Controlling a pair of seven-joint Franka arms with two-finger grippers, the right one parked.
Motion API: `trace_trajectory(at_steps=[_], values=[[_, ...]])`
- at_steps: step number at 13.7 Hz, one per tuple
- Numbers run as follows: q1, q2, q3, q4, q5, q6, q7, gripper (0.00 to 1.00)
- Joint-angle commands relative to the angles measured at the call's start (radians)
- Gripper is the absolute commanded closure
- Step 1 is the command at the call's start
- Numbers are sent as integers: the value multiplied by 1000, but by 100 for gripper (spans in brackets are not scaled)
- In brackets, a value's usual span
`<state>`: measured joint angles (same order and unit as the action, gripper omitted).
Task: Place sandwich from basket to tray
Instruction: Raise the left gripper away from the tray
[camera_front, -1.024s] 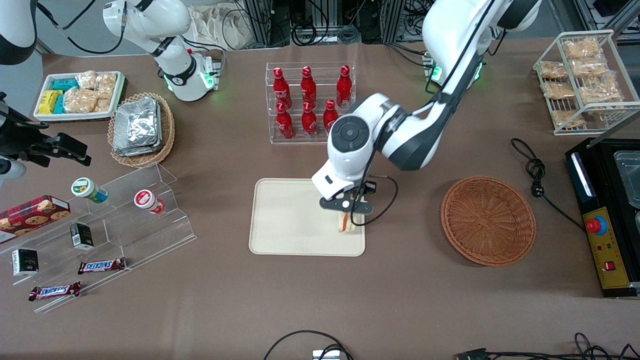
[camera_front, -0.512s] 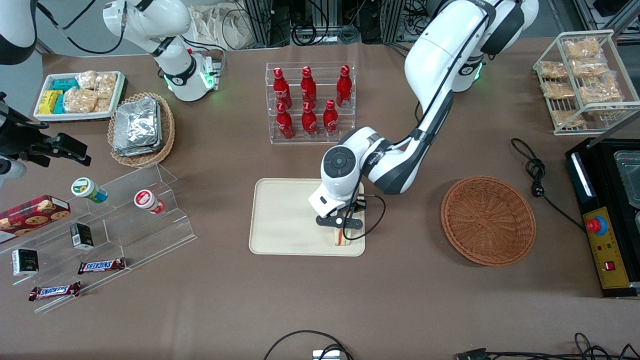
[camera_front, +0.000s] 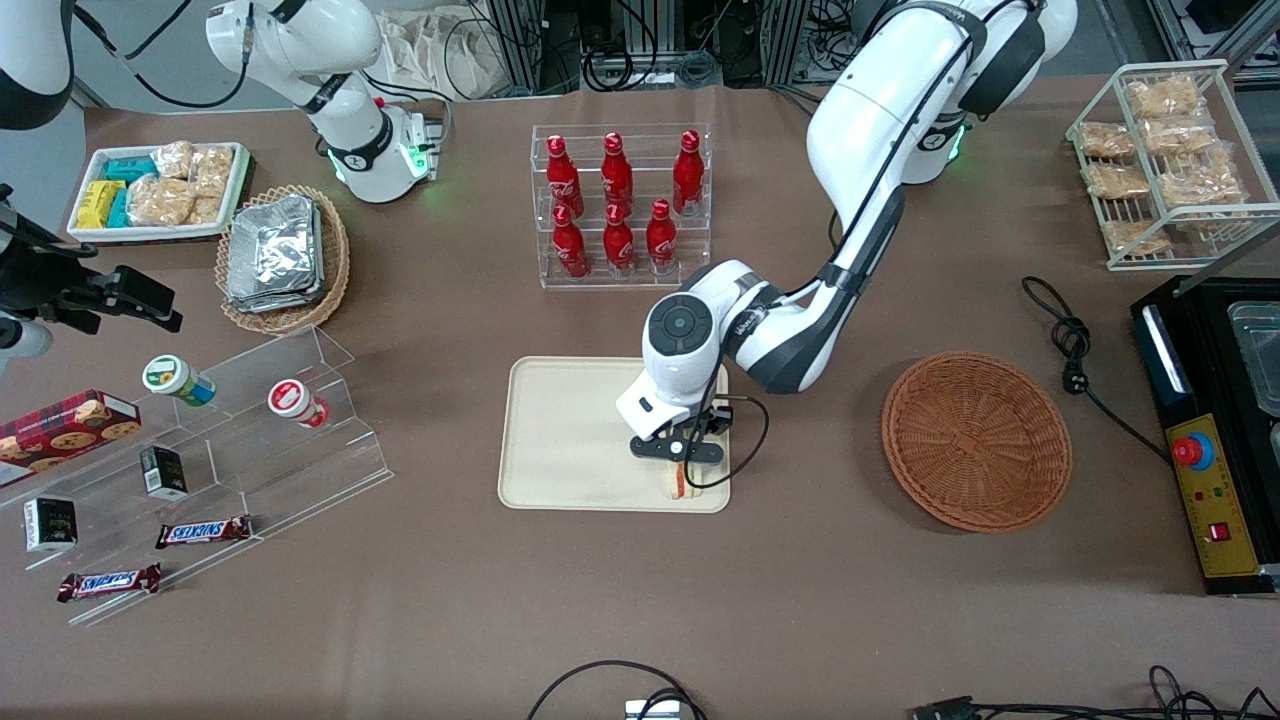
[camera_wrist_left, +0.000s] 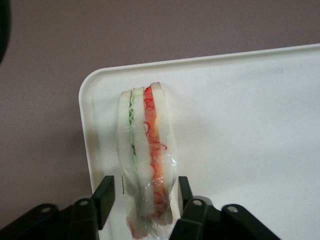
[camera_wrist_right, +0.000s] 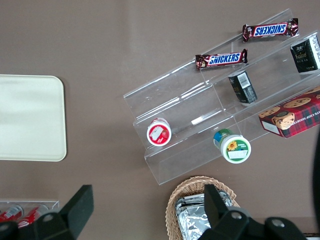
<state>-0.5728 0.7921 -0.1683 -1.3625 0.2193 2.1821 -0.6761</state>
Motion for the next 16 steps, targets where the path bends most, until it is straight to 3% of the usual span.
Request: trace_trajectory(at_steps=[1, 4, 8, 12, 16], values=[[-18, -42, 24, 7, 3, 4, -16, 0], [-13, -192, 116, -70, -144, 2, 0, 0], [65, -402, 220, -145, -242, -118, 119, 0], [235, -557, 228, -155, -253, -381, 332, 0], [369, -724, 222, -300, -239, -429, 456, 0]])
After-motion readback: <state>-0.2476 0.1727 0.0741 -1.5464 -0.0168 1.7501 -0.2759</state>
